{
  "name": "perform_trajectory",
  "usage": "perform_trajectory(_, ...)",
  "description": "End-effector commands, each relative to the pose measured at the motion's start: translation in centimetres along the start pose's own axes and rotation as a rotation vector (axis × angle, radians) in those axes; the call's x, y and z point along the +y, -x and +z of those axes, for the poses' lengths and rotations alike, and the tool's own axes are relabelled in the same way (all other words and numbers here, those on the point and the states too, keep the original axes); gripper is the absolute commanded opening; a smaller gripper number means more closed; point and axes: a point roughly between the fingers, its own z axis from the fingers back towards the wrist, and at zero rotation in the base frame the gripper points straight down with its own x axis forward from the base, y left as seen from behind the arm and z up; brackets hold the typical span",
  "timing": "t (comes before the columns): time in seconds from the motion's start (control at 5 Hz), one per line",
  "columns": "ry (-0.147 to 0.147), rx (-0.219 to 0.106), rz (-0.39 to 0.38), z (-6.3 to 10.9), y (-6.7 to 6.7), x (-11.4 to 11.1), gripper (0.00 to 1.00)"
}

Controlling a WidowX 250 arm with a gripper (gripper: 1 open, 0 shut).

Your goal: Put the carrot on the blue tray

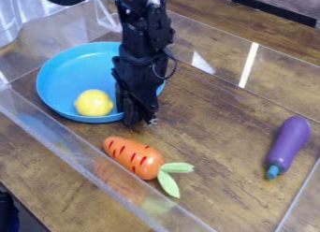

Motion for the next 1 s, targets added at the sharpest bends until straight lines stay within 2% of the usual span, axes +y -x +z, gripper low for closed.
perform_trajectory(0.0, 0.007, -0.01, -0.028, 0.35, -0.04, -0.82, 0.0)
perform_trajectory(0.8, 0.015, -0.033, -0.063, 1.35, 0.04, -1.81, 0.0)
